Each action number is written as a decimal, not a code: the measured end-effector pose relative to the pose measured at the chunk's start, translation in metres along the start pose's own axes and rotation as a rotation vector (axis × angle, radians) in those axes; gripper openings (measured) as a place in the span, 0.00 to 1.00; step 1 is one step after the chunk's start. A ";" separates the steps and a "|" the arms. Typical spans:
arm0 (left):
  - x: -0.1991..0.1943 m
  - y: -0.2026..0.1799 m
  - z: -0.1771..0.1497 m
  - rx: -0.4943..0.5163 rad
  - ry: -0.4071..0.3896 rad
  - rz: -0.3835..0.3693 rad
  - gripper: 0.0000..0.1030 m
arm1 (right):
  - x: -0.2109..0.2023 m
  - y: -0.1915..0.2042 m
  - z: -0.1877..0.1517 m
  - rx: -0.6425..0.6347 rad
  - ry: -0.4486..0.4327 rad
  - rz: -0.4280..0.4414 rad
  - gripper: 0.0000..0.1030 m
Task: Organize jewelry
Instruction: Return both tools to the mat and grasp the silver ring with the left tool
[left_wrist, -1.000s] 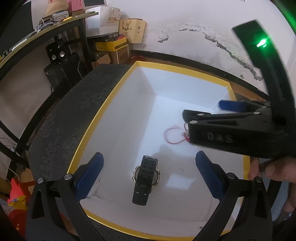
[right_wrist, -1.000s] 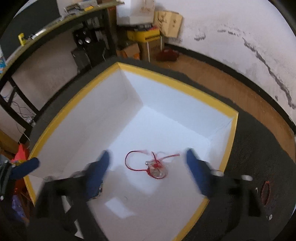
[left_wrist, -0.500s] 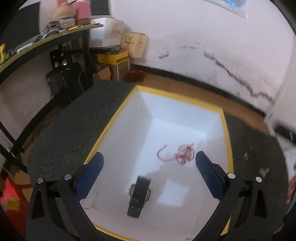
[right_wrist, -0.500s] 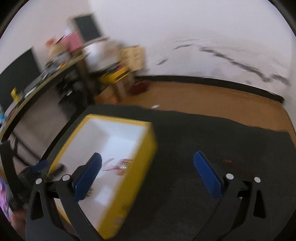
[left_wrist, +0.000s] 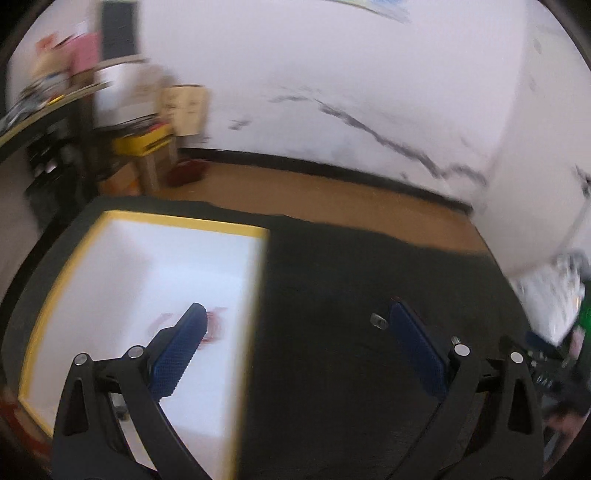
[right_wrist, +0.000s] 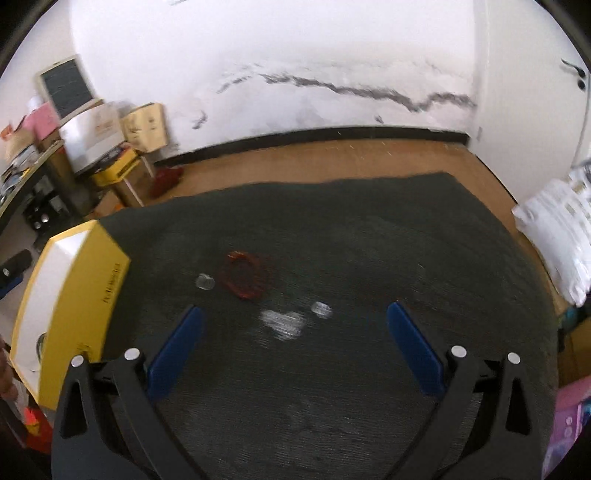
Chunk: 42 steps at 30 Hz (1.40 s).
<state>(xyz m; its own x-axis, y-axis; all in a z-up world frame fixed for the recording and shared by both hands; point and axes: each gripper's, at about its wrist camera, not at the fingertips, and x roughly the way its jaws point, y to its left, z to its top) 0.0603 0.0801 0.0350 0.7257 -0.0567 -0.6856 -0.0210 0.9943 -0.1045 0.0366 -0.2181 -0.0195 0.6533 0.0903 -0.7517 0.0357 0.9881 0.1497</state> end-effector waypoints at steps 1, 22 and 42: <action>0.013 -0.019 -0.004 0.044 0.015 0.000 0.94 | -0.001 -0.009 -0.003 0.009 0.000 0.000 0.94; 0.194 -0.082 -0.052 0.189 0.205 0.028 0.89 | 0.003 -0.084 0.005 0.183 0.026 0.081 0.94; 0.179 -0.107 -0.057 0.269 0.151 -0.016 0.17 | 0.020 -0.071 0.000 0.078 0.062 0.047 0.94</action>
<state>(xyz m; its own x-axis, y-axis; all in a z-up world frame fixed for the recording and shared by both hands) 0.1532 -0.0418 -0.1173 0.6137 -0.0656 -0.7868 0.1872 0.9802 0.0643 0.0469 -0.2861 -0.0449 0.6080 0.1467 -0.7803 0.0661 0.9700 0.2338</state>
